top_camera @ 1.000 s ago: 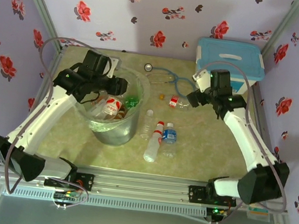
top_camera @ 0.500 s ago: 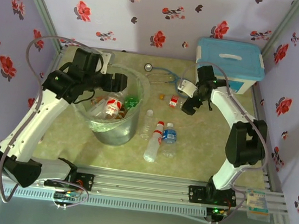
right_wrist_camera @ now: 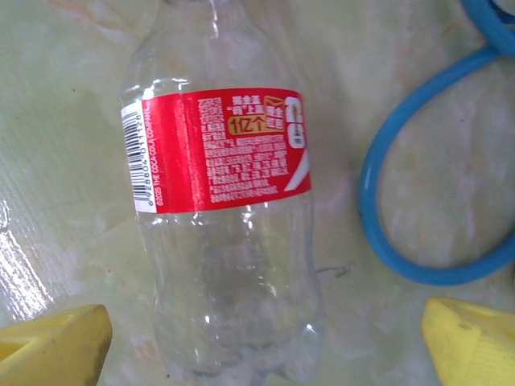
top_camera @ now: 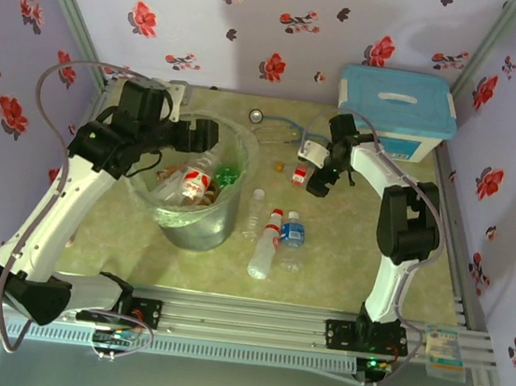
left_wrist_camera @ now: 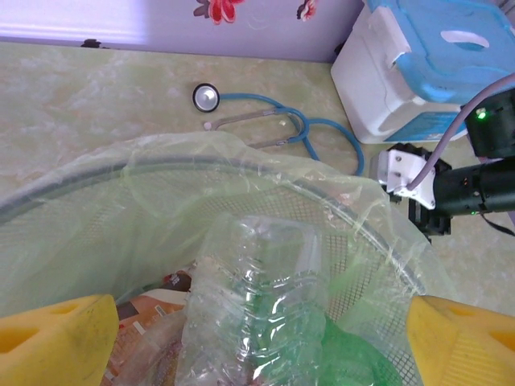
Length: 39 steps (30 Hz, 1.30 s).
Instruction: Put the plastic bottles in the bin
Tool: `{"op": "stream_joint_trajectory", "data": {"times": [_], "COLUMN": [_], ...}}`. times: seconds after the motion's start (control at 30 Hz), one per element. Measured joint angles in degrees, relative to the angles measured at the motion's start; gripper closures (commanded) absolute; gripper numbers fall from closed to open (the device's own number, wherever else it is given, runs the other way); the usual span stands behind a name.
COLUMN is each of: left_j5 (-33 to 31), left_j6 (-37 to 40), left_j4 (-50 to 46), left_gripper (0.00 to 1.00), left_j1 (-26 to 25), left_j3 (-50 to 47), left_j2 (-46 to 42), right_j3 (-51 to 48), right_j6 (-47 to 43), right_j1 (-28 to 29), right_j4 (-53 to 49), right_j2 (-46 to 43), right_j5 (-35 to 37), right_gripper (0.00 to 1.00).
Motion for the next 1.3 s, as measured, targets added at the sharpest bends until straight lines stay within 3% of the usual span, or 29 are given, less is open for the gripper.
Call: {"op": "stream_joint_trajectory", "data": {"times": [0.43, 1.0, 1.2, 1.3], "left_j5": [0.0, 0.3, 0.9, 1.1], "left_j6": [-1.3, -3.5, -4.4, -4.9], "left_j4": [3.1, 4.7, 5.8, 6.5], "left_gripper": [0.1, 0.12, 0.12, 0.12], "left_j1": [0.8, 1.9, 1.9, 1.9], "left_j3": [0.1, -0.2, -0.3, -0.3], "left_j2": [0.0, -2.3, -4.1, -4.8], "right_j3": [0.7, 1.7, 1.7, 1.4], "right_j6": [0.0, 1.7, 3.1, 3.3], "right_j1": [0.0, 0.0, 0.0, 0.0], "right_j4": [-0.2, -1.7, -2.4, -2.6], "right_j2": [3.3, 3.3, -0.6, -2.9], "right_j5": [0.0, -1.5, -2.0, -2.4], "right_gripper": [0.08, 0.33, 0.34, 0.29]}}
